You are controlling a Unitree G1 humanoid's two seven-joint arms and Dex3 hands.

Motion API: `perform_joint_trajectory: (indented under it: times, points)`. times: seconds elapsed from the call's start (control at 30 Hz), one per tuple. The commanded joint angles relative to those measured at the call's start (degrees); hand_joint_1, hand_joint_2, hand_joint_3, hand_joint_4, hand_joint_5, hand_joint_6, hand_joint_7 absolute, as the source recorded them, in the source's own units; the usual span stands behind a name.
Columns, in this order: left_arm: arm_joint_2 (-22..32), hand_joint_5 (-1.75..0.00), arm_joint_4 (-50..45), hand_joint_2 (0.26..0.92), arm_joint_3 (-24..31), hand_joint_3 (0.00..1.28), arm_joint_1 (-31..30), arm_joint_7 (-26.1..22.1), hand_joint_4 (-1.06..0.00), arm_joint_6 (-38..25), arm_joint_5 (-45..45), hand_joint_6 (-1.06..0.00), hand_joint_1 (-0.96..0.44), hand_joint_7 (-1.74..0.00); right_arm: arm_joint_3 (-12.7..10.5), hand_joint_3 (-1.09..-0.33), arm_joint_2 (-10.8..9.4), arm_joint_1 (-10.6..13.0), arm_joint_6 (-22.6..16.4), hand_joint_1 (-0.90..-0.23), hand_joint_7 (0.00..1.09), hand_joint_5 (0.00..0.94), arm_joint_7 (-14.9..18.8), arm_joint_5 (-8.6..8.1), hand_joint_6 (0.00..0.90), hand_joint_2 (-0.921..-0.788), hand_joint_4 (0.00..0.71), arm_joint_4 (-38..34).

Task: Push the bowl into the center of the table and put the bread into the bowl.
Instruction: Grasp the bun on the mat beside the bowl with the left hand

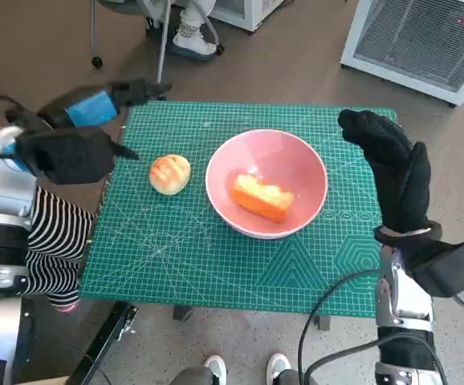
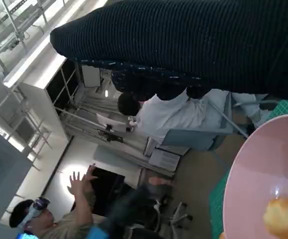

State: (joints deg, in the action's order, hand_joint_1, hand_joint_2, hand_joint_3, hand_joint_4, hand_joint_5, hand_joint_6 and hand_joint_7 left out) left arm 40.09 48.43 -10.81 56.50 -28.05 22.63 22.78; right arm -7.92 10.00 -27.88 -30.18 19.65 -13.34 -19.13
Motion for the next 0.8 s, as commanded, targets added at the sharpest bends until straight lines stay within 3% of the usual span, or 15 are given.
perform_joint_trajectory:
  times: [0.03,0.33,0.8]
  points:
    - [-1.14,0.0,4.72,0.774,-2.37,0.01,2.68,1.34,-0.16,1.39,2.23,-0.26,-0.11,-0.01,0.17,-0.744,-0.25,0.44,0.6,-0.746,0.58,0.002,0.68,-0.44,0.003,-0.921,0.18,-0.61]
    - [-4.11,0.0,11.92,0.768,-5.78,0.01,4.5,0.94,-0.14,1.89,3.91,-0.25,-0.12,0.0,-0.13,-0.742,0.03,0.5,0.49,-0.752,0.58,0.002,1.33,-0.85,0.0,-0.921,0.181,-0.69]
    - [-8.66,0.0,20.05,0.762,-8.61,0.0,6.57,1.61,-0.13,-2.57,5.42,-0.24,-0.06,0.0,-0.51,-0.741,0.7,1.2,0.88,-0.75,0.58,0.003,1.35,-0.54,0.002,-0.921,0.185,0.23]
